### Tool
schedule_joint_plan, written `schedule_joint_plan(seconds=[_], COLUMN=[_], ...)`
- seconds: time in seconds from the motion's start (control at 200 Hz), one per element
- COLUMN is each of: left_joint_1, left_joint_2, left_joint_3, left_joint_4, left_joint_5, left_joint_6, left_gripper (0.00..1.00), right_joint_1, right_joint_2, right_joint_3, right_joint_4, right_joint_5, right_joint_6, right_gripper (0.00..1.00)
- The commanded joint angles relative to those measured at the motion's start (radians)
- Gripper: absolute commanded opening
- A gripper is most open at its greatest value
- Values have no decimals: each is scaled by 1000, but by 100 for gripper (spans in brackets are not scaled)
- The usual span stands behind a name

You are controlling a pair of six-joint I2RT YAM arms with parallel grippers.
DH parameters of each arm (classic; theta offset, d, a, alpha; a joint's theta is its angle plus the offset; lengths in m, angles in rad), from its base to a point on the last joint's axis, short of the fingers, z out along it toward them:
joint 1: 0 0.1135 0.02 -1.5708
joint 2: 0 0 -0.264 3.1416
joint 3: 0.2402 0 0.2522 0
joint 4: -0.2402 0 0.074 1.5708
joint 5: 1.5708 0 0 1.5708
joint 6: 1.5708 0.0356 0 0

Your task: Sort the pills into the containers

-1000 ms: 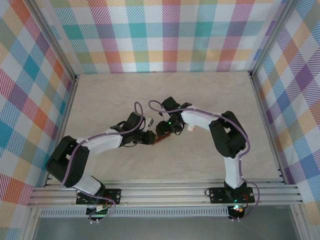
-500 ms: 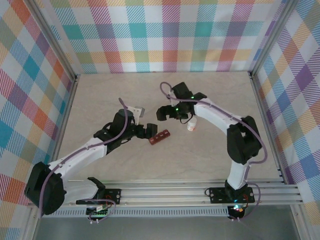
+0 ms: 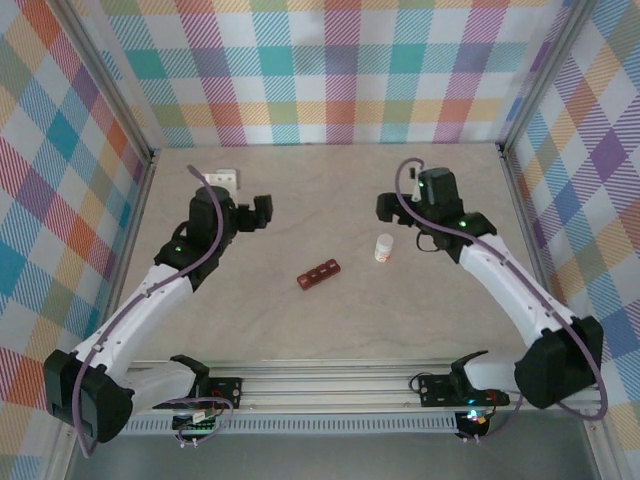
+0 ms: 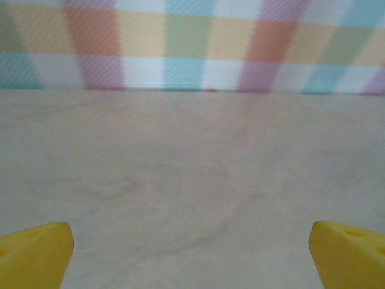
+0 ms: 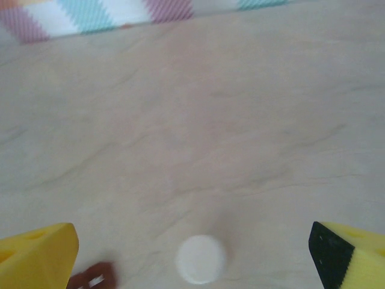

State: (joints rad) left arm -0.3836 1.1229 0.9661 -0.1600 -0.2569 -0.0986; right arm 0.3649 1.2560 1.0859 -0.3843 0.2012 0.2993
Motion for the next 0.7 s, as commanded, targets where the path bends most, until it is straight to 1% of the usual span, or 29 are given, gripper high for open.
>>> schedule_joint_plan(seconds=[0.0,0.07,0.195,0.28,0.39,0.5,0.55,0.695], left_joint_1=[60,92,140,168,196,217,224,243], left_joint_2=[-39,-53,-89,-111,-114,-66,-28,96], left_joint_3=[-30,-75,-194,-295,-436,-519,-542,-598], left_joint_4=[80,122,189,260,381,492,537,692], left_joint_5=[-43,-26,-12,-7,-11,3,-5,30], left_joint_6=[55,77,123,153,171,176,175,171], left_gripper=[100,100,100,100,100,100,100,100], right_joint_1=[-70,-110,-154,-177,-199,-209,-211,-216], right_joint_2=[-63,-88,-117,-128,-130,-130,-129,-127], right_joint_3=[-78,-123,-219,-287,-370,-453,-493,-601], right_joint_4=[130,168,272,347,440,542,584,722], right_joint_5=[110,124,153,178,179,164,158,136], right_joint_6=[-15,-29,-66,-91,-129,-194,-212,-255], right_gripper=[99,99,99,99,99,99,99,99])
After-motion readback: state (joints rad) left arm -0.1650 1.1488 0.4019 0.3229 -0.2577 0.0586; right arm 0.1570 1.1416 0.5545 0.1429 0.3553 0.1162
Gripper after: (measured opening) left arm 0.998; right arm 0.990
